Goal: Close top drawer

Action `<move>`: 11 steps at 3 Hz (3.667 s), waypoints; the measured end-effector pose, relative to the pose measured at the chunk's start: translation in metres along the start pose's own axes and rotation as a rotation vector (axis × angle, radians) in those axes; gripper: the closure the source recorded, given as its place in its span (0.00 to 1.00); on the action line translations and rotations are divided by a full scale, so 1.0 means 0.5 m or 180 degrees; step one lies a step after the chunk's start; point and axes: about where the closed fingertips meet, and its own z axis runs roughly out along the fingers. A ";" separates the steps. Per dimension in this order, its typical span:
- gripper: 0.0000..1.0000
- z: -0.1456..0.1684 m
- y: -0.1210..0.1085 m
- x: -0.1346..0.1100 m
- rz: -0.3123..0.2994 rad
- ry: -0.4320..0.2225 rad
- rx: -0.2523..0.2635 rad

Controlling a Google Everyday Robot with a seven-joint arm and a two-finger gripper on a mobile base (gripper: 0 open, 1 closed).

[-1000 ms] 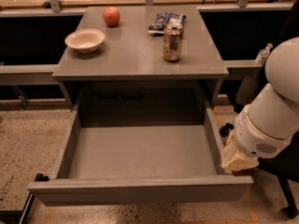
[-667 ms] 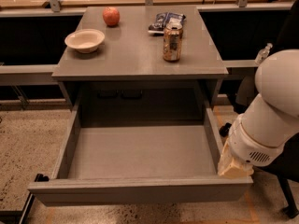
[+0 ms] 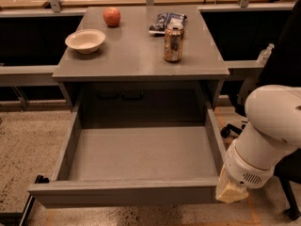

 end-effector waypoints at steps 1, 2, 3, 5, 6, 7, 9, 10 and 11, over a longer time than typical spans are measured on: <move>1.00 0.065 -0.013 0.011 0.0062 0.0004 -0.0218; 1.00 0.103 -0.052 0.021 0.0112 0.0000 -0.0334; 1.00 0.103 -0.052 0.021 0.0112 0.0000 -0.0334; 1.00 0.080 -0.128 0.016 0.0125 -0.0115 -0.0054; 1.00 0.080 -0.128 0.016 0.0125 -0.0115 -0.0054; 1.00 0.097 -0.179 0.011 0.0176 -0.0251 0.0075; 1.00 0.090 -0.288 -0.017 0.0102 -0.0433 0.0327; 1.00 0.090 -0.289 -0.017 0.0101 -0.0433 0.0327; 1.00 0.101 -0.344 -0.039 0.0038 -0.0531 0.0417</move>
Offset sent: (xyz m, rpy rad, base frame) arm 0.0436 -0.0169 -0.1005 0.0443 0.1630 -0.0374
